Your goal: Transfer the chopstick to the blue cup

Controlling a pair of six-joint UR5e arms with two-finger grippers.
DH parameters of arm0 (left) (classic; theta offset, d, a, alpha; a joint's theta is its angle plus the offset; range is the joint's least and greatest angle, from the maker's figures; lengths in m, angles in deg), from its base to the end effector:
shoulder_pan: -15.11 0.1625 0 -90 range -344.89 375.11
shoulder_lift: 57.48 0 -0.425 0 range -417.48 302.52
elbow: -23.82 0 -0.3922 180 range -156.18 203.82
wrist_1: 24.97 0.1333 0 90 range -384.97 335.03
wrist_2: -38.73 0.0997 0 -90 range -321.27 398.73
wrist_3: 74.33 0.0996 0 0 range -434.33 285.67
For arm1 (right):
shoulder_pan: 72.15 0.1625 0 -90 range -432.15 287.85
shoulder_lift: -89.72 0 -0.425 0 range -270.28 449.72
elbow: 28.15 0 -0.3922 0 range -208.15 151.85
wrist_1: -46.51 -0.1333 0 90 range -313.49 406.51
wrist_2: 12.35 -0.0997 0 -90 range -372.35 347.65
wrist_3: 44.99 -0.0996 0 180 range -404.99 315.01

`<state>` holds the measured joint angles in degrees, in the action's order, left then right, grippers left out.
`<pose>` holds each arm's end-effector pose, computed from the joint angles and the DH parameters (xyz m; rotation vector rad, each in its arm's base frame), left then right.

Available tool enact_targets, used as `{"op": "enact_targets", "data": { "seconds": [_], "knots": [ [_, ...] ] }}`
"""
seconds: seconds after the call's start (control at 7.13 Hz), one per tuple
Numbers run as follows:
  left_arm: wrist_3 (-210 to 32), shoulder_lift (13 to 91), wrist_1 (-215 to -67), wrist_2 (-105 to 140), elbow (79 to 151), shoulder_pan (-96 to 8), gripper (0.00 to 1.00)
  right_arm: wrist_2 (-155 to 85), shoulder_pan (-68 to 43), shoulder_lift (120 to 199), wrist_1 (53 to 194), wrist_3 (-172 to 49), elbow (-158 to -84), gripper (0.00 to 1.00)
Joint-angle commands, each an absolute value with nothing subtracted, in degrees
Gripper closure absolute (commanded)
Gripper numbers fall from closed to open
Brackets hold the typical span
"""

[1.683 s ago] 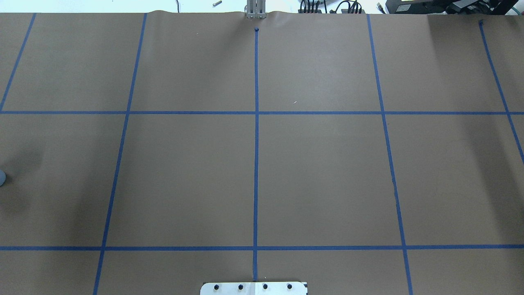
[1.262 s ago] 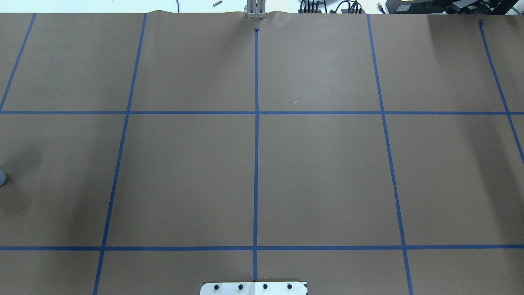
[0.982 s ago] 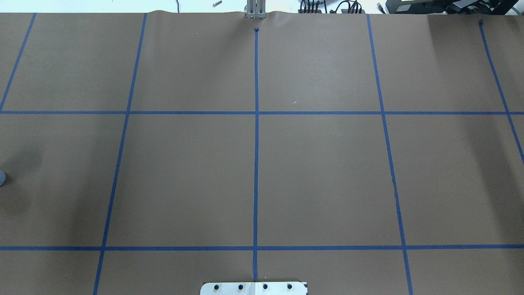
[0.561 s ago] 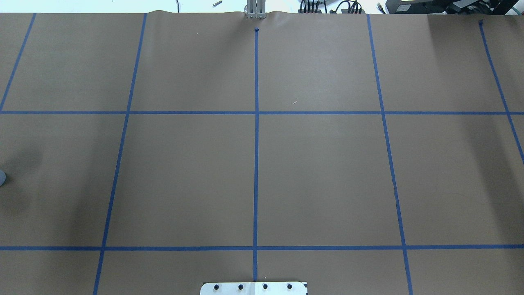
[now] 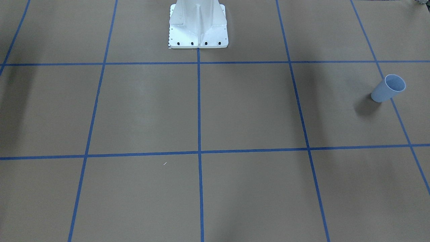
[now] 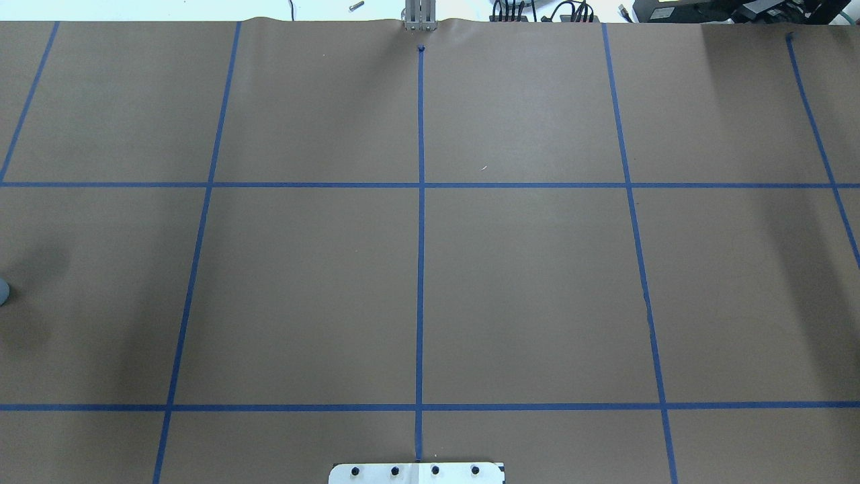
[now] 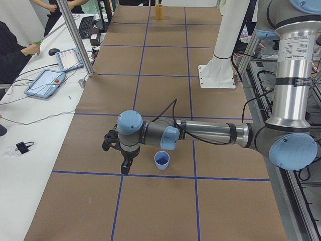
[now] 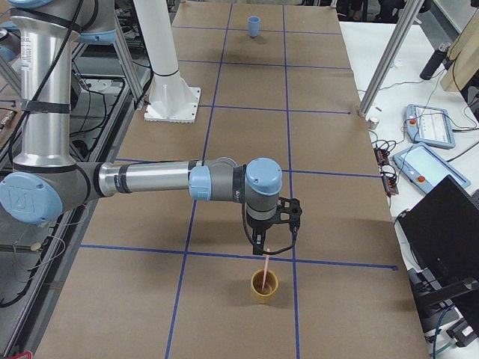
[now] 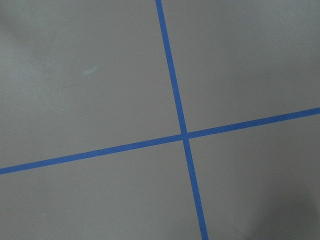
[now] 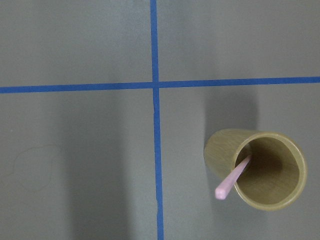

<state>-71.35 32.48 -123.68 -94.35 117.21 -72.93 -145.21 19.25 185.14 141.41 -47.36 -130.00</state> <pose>-0.0480 -0.5059 0.6149 0.2073 0.7479 0.1610 0.0766 -0.4495 0.6120 0.0191 -0.7483 0.0527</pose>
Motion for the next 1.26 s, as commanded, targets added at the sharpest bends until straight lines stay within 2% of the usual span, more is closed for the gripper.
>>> {"op": "enact_targets", "data": {
  "seconds": [0.0,0.42,1.12],
  "knots": [
    [-78.49,30.17,-126.02,-94.51,118.99,-67.09,0.01,-145.24,18.64,184.38,141.43,-47.45,-130.19,0.0],
    [-87.84,15.59,-145.87,-94.42,120.24,-63.2,0.01,-145.06,18.64,184.55,141.43,-47.19,-128.79,0.0],
    [-94.98,16.78,-145.73,-95.04,119.89,-60.66,0.02,-145.23,18.64,183.94,141.34,-47.01,-129.05,0.0]
  ]
}}
